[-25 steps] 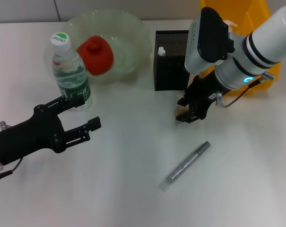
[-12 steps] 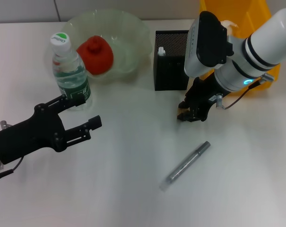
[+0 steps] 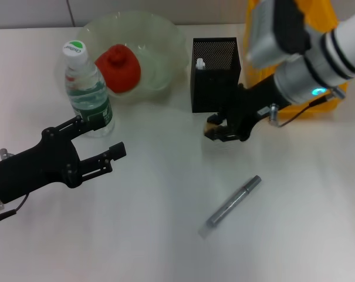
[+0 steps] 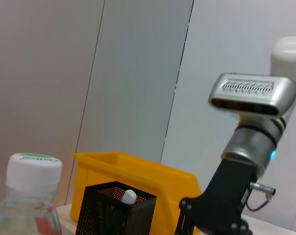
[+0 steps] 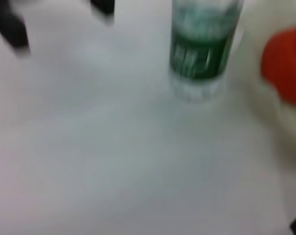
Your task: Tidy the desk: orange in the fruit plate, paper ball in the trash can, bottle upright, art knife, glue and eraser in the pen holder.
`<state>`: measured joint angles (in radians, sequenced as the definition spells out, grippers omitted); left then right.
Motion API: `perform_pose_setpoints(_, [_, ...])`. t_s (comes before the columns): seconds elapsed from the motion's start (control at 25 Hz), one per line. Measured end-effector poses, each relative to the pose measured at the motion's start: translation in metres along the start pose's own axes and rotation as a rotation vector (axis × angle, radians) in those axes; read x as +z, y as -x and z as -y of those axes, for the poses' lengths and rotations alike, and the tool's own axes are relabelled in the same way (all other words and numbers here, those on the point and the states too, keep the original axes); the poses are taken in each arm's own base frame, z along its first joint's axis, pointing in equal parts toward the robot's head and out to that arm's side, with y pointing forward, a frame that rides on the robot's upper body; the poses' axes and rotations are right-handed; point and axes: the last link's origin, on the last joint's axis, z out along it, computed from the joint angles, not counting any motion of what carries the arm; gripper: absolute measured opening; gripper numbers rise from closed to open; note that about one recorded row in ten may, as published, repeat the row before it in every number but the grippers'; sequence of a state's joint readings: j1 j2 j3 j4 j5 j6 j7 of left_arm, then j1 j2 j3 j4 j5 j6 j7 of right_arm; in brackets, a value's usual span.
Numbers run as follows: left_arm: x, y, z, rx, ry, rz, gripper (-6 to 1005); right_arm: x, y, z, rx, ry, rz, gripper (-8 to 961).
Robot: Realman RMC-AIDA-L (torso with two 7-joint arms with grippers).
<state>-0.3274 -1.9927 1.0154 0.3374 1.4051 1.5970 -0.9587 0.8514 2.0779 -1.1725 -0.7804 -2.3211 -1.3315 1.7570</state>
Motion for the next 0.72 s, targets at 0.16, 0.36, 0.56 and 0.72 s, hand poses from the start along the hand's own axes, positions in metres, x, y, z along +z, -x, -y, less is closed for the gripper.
perform_pose_setpoints(0.16, [0.000,0.000,0.000,-0.001,0.001,-0.001,789,-0.010,-0.010,-0.005,0.011,-0.009,0.151,260])
perform_pose_setpoints(0.36, [0.000,0.000,0.000,-0.003,0.000,-0.001,789,-0.020,-0.030,-0.015,0.025,-0.039,0.415,272])
perform_pose_setpoints(0.56, [0.002,-0.001,0.000,-0.003,0.007,-0.004,789,-0.026,-0.049,-0.027,0.007,-0.106,0.680,285])
perform_pose_setpoints(0.72, [0.002,-0.002,-0.001,-0.006,0.017,-0.008,789,-0.026,-0.056,-0.029,0.041,-0.127,0.750,295])
